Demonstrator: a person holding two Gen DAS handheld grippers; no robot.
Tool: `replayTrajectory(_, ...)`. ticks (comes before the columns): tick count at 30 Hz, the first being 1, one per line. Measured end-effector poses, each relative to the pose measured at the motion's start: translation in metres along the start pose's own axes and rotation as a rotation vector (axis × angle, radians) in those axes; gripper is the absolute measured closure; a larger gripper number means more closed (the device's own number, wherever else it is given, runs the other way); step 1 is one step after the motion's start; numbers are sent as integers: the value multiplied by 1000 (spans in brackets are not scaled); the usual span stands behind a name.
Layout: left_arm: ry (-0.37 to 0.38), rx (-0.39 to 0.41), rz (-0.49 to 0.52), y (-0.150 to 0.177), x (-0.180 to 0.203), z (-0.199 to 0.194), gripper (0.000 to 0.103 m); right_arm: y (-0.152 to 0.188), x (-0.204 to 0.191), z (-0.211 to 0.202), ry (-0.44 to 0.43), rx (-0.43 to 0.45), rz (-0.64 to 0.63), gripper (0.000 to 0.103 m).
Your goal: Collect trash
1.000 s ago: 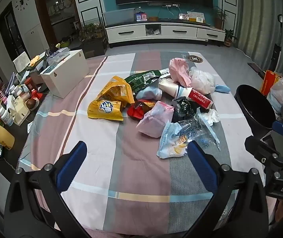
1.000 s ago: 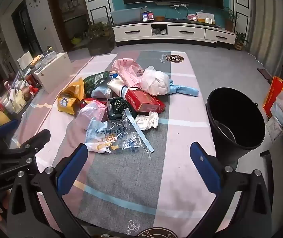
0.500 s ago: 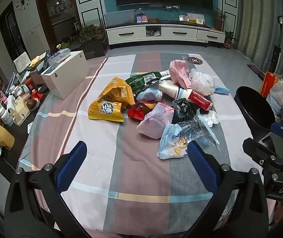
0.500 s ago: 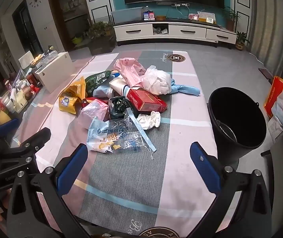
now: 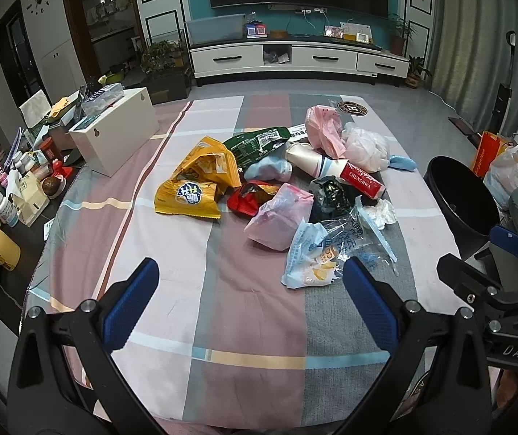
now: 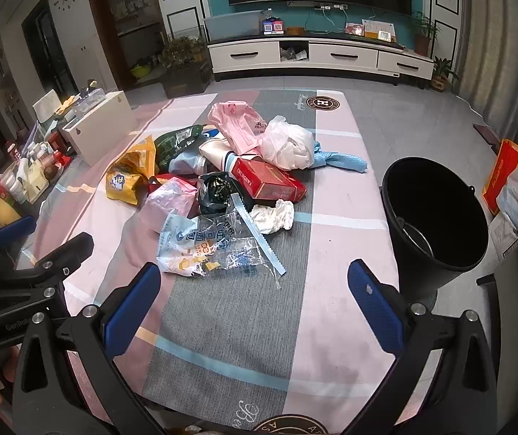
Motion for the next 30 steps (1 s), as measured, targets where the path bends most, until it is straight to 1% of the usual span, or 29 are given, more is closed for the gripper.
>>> replayTrajectory(30, 7, -5, -1, 3, 3, 2, 2, 0, 1, 2, 3, -3, 1, 2)
Point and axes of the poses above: each gripper's, at about its wrist camera, not at the fingertips, and z roughly the way its jaws point, x to its right, y to its underside, the point moved 6 cm from there along z, roughly the way its jaws point, and after that the axes turned 9 degrees about -z, right-handed, at the moved point
